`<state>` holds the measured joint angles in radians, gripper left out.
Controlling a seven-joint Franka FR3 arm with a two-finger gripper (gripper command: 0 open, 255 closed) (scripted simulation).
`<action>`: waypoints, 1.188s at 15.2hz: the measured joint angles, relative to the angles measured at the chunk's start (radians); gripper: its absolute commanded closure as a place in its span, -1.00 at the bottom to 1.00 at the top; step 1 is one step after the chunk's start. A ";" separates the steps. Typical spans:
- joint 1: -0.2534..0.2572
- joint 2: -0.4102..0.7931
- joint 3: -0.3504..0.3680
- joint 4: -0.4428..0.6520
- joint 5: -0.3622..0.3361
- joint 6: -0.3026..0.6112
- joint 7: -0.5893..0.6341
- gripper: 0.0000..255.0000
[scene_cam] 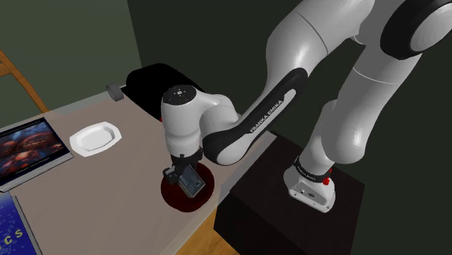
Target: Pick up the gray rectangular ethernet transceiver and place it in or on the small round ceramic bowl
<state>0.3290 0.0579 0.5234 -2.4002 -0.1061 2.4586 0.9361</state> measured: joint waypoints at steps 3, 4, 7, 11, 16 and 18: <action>0.000 0.000 0.000 -0.001 0.000 0.000 0.000 -1.00; 0.001 0.000 0.001 -0.001 0.000 0.001 0.000 -1.00; 0.001 0.000 0.001 0.000 0.000 0.000 0.000 -1.00; 0.000 -0.088 0.007 0.024 0.072 -0.096 -0.051 -1.00; 0.001 -0.108 0.006 0.035 0.089 -0.126 -0.063 -1.00; 0.001 -0.108 0.006 0.035 0.089 -0.127 -0.064 -1.00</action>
